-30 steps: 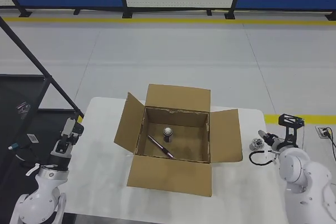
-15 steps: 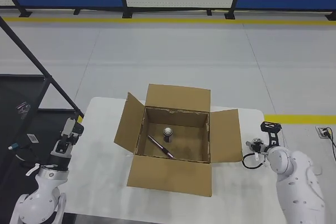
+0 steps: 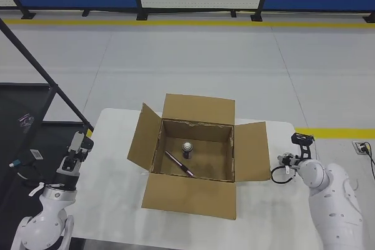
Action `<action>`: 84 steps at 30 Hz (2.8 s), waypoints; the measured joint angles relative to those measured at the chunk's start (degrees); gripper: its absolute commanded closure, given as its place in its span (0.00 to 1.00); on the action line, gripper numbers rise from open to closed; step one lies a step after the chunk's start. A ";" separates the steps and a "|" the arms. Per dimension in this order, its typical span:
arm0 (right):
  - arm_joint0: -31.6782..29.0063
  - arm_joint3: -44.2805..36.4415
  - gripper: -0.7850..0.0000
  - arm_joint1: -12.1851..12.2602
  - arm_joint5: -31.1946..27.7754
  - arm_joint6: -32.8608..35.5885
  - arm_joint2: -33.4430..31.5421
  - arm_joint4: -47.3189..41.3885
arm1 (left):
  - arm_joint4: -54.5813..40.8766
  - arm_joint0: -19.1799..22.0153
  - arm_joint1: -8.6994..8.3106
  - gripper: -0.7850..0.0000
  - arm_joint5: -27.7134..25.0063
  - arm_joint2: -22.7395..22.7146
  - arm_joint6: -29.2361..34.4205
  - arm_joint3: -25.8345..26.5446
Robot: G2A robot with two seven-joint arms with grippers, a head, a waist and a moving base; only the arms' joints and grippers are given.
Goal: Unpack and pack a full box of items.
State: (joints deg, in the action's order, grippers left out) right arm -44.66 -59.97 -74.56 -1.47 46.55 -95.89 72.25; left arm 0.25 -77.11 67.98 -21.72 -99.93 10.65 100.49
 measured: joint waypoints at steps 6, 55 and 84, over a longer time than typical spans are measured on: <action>-5.20 -13.60 1.00 0.23 2.34 -3.32 -1.29 -2.26 | 0.00 0.00 0.00 0.00 0.00 0.00 0.00 0.00; 15.25 5.43 0.51 -12.68 9.62 -0.47 48.63 -6.10 | 0.00 0.00 0.00 0.00 0.00 0.00 0.00 0.00; -4.44 -31.04 0.00 -7.79 4.39 -2.45 31.01 -2.15 | 2.31 0.80 -0.36 0.00 1.88 2.36 7.38 0.25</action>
State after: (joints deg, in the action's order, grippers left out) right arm -49.10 -91.01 -82.35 2.92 44.10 -64.88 70.10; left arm 2.56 -76.31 67.62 -19.84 -97.57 18.02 100.75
